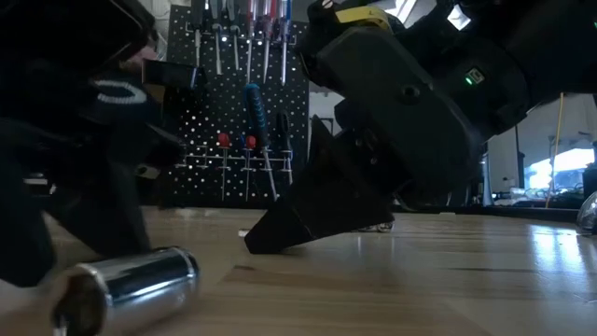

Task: Hang tools onto peg board
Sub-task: Put the socket into the black bin on the peg board

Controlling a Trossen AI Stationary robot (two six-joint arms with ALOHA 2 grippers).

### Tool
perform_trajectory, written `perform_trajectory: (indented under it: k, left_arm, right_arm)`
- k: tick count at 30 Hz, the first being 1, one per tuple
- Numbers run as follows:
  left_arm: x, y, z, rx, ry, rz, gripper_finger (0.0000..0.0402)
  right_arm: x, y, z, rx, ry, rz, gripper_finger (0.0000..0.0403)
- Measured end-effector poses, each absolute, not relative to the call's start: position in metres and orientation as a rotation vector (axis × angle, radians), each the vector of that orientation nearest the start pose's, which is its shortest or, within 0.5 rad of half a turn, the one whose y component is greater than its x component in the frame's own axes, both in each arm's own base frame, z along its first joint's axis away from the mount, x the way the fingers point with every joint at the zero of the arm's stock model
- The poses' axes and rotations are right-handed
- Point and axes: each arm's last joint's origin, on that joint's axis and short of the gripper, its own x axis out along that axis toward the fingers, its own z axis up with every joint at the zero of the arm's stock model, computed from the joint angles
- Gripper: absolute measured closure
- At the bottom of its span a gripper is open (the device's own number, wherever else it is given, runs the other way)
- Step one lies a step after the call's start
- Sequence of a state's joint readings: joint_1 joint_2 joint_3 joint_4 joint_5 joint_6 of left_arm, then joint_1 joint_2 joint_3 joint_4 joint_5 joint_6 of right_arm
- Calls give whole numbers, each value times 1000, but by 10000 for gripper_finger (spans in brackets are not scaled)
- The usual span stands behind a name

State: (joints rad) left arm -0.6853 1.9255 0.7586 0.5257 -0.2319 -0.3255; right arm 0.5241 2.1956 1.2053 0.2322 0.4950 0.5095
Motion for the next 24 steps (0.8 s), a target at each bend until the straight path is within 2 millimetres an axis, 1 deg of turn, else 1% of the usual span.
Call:
perform_trajectory:
  k: [3, 6, 8, 10, 12, 14, 16, 19, 21, 24]
  left_arm:
    - [262, -211, 99, -57, 685, -336, 249]
    - [251, -210, 111, -55, 742, -331, 249]
    - [244, -209, 122, -46, 762, -295, 249]
    - [234, -209, 131, -19, 765, -236, 249]
    - [222, -211, 137, 26, 758, -175, 249]
    - [211, -214, 142, 69, 743, -128, 249]
    - [201, -216, 146, 92, 725, -91, 249]
    - [190, -216, 140, 101, 718, -68, 249]
    - [185, -216, 137, 86, 725, -59, 249]
    - [180, -212, 130, 67, 743, -42, 249]
  right_arm:
    - [376, 201, 84, 104, 642, -129, 343]
    - [376, 197, 95, 79, 643, -122, 343]
    - [379, 190, 108, 70, 624, -125, 343]
    - [384, 179, 129, 72, 574, -135, 343]
    - [392, 164, 150, 78, 515, -160, 343]
    - [401, 147, 167, 61, 485, -184, 343]
    - [415, 130, 183, 40, 453, -182, 343]
    - [436, 104, 216, 10, 379, -183, 343]
    - [449, 84, 235, -12, 343, -204, 343]
    - [462, 54, 261, -40, 289, -262, 342]
